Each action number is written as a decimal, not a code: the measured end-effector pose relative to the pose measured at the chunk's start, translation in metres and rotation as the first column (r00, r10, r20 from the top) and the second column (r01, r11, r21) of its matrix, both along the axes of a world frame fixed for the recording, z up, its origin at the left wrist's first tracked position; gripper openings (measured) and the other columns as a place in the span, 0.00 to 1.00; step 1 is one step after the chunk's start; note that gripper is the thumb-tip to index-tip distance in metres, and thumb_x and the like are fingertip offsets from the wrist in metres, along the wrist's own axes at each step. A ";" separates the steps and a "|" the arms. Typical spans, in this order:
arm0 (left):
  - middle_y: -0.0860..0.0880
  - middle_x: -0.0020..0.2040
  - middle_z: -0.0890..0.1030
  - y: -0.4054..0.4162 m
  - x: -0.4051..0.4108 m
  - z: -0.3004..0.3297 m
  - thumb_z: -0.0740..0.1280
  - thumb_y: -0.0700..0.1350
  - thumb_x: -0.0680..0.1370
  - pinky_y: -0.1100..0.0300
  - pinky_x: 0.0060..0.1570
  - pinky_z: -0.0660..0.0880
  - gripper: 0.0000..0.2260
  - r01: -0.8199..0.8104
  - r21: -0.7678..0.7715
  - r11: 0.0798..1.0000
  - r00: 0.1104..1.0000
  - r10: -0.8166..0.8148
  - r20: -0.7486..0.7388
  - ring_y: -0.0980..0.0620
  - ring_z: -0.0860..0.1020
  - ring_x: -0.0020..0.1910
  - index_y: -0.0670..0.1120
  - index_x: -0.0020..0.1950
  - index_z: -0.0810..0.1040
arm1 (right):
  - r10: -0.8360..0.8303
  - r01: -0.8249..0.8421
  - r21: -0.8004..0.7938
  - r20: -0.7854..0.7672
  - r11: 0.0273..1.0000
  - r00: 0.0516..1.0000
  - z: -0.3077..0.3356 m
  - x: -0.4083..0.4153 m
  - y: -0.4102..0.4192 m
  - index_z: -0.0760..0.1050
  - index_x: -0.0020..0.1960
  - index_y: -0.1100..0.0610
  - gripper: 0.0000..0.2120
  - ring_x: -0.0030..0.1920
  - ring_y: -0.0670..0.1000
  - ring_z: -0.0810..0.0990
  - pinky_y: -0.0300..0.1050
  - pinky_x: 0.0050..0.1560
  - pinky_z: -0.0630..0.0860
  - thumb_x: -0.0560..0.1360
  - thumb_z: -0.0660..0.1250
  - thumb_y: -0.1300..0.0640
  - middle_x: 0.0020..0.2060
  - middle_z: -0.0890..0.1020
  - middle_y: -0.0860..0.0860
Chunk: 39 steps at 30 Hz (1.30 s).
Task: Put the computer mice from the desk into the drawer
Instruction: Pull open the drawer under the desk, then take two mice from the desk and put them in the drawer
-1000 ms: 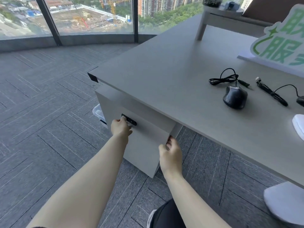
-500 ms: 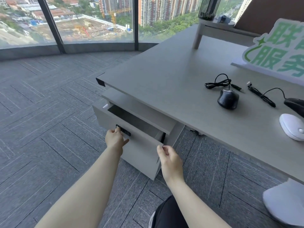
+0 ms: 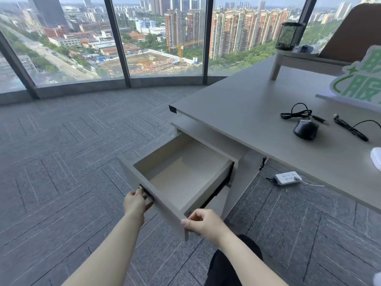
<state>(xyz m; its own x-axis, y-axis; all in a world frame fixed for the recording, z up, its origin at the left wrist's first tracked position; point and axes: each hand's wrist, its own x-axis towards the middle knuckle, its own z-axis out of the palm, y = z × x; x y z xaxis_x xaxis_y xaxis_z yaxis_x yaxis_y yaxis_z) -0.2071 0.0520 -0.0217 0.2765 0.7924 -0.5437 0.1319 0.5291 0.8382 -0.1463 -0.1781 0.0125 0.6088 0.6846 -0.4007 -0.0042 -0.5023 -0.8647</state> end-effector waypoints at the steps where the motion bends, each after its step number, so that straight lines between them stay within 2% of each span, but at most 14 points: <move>1: 0.41 0.57 0.76 0.001 -0.009 -0.001 0.60 0.43 0.81 0.46 0.49 0.79 0.11 -0.015 -0.003 1.000 1.000 0.015 0.005 0.42 0.77 0.60 0.38 0.59 0.73 | 0.030 -0.030 -0.008 0.005 1.000 1.000 -0.001 -0.006 0.002 0.79 0.40 0.57 0.23 0.40 0.54 0.82 0.56 0.45 0.78 0.61 0.74 0.36 0.40 0.85 0.57; 6: 0.38 0.60 0.78 0.005 -0.047 0.003 0.60 0.42 0.81 0.43 0.49 0.80 0.09 -0.028 0.001 1.000 1.000 0.028 0.006 0.41 0.78 0.59 0.39 0.56 0.73 | 0.125 -0.125 -0.016 -0.009 0.992 0.992 -0.002 -0.033 0.011 0.80 0.38 0.52 0.20 0.49 0.59 0.84 0.59 0.52 0.80 0.60 0.76 0.36 0.43 0.87 0.56; 12: 0.40 0.58 0.78 0.006 -0.073 0.005 0.60 0.43 0.81 0.42 0.49 0.80 0.13 -0.013 0.006 1.000 1.000 0.013 0.002 0.42 0.79 0.58 0.37 0.61 0.73 | 0.193 -0.193 -0.015 0.023 0.981 0.981 0.004 -0.053 0.014 0.80 0.40 0.55 0.20 0.40 0.48 0.82 0.53 0.50 0.80 0.63 0.74 0.39 0.43 0.87 0.55; 15: 0.42 0.54 0.77 0.003 -0.073 0.009 0.60 0.43 0.81 0.44 0.48 0.80 0.09 -0.009 0.038 0.999 0.999 0.011 -0.048 0.43 0.78 0.51 0.39 0.56 0.74 | 0.206 -0.206 -0.029 0.029 0.978 0.978 0.008 -0.054 0.009 0.81 0.45 0.56 0.23 0.41 0.47 0.82 0.53 0.50 0.80 0.65 0.71 0.37 0.45 0.87 0.54; 17: 0.38 0.52 0.77 0.000 -0.071 0.020 0.58 0.43 0.78 0.47 0.46 0.76 0.10 -0.010 0.161 0.987 0.986 0.037 -0.165 0.40 0.76 0.44 0.39 0.52 0.74 | 0.185 -0.184 -0.023 0.040 0.983 0.982 0.013 -0.050 0.004 0.81 0.46 0.53 0.23 0.40 0.47 0.81 0.52 0.47 0.79 0.66 0.68 0.34 0.46 0.86 0.54; 18: 0.35 0.55 0.78 -0.003 -0.068 0.028 0.57 0.45 0.75 0.45 0.48 0.76 0.15 0.021 0.267 0.963 0.970 0.045 -0.239 0.37 0.76 0.46 0.37 0.54 0.74 | 0.145 -0.144 -0.012 0.056 0.989 0.988 0.018 -0.046 0.000 0.81 0.46 0.53 0.22 0.40 0.47 0.81 0.51 0.45 0.78 0.67 0.67 0.34 0.45 0.86 0.55; 20: 0.36 0.66 0.73 -0.015 -0.057 0.053 0.55 0.47 0.73 0.38 0.60 0.71 0.23 0.105 0.506 0.856 0.949 0.065 -0.309 0.34 0.73 0.61 0.38 0.64 0.70 | 0.034 -0.037 0.026 0.130 0.999 0.991 0.035 -0.029 -0.014 0.80 0.45 0.54 0.17 0.38 0.47 0.81 0.50 0.42 0.77 0.72 0.66 0.40 0.42 0.85 0.56; 22: 0.40 0.69 0.71 -0.038 -0.033 0.090 0.56 0.44 0.77 0.42 0.65 0.68 0.20 0.155 0.687 0.710 0.973 0.011 -0.231 0.39 0.69 0.67 0.41 0.68 0.69 | -0.125 0.103 0.109 0.228 0.989 0.965 0.057 -0.002 -0.035 0.80 0.43 0.55 0.11 0.36 0.50 0.81 0.52 0.44 0.79 0.74 0.66 0.47 0.39 0.85 0.55; 25: 0.42 0.63 0.75 -0.077 0.025 0.132 0.58 0.41 0.78 0.47 0.61 0.71 0.14 0.268 0.783 0.561 0.962 -0.200 -0.185 0.43 0.74 0.61 0.43 0.63 0.74 | -0.374 0.304 0.233 0.376 0.924 0.848 0.098 0.043 -0.077 0.82 0.43 0.52 0.07 0.38 0.49 0.82 0.48 0.44 0.80 0.76 0.66 0.53 0.35 0.85 0.50; 27: 0.45 0.58 0.78 -0.110 0.074 0.151 0.60 0.41 0.78 0.54 0.58 0.71 0.12 0.370 0.806 0.463 0.909 -0.362 -0.209 0.46 0.76 0.57 0.44 0.60 0.76 | -0.519 0.428 0.295 0.466 0.855 0.716 0.122 0.075 -0.111 0.81 0.47 0.51 0.06 0.37 0.45 0.80 0.38 0.39 0.75 0.77 0.65 0.56 0.35 0.83 0.47; 29: 0.46 0.57 0.79 -0.149 0.122 0.165 0.62 0.41 0.77 0.56 0.58 0.71 0.12 0.464 0.799 0.382 0.831 -0.499 -0.244 0.47 0.77 0.57 0.45 0.59 0.77 | -0.612 0.524 0.334 0.564 0.783 0.554 0.140 0.107 -0.146 0.81 0.51 0.53 0.07 0.42 0.47 0.80 0.36 0.40 0.73 0.78 0.64 0.58 0.39 0.83 0.48; 33: 0.45 0.62 0.78 -0.226 0.207 0.187 0.64 0.44 0.76 0.54 0.59 0.72 0.16 0.620 0.758 0.202 0.657 -0.662 -0.360 0.46 0.76 0.60 0.47 0.63 0.76 | -0.609 0.684 0.297 0.746 0.666 0.269 0.151 0.168 -0.216 0.77 0.61 0.54 0.14 0.60 0.58 0.72 0.49 0.56 0.71 0.76 0.64 0.59 0.57 0.78 0.54; 36: 0.43 0.64 0.75 -0.272 0.257 0.192 0.64 0.49 0.76 0.53 0.58 0.71 0.19 0.665 0.741 0.097 0.587 -0.680 -0.438 0.44 0.74 0.62 0.48 0.66 0.72 | -0.523 0.780 0.148 0.814 0.608 0.253 0.149 0.205 -0.256 0.72 0.67 0.53 0.21 0.64 0.63 0.69 0.56 0.62 0.70 0.75 0.66 0.55 0.66 0.71 0.58; 39: 0.42 0.65 0.72 -0.302 0.296 0.186 0.64 0.52 0.74 0.50 0.58 0.71 0.23 0.696 0.715 0.062 0.571 -0.651 -0.500 0.40 0.71 0.64 0.51 0.68 0.69 | -0.416 0.823 -0.048 0.846 0.566 0.335 0.142 0.229 -0.280 0.66 0.73 0.51 0.27 0.66 0.66 0.66 0.59 0.64 0.69 0.75 0.66 0.49 0.72 0.65 0.61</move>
<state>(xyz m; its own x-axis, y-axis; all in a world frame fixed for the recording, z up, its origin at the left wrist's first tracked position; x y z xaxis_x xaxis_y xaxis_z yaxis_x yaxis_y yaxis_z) 0.0891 -0.2496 0.1643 0.9460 0.2803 0.1630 0.0793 -0.6875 0.7219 0.0827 -0.4576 0.1547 0.9511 -0.1508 0.2694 -0.0180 -0.8982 -0.4391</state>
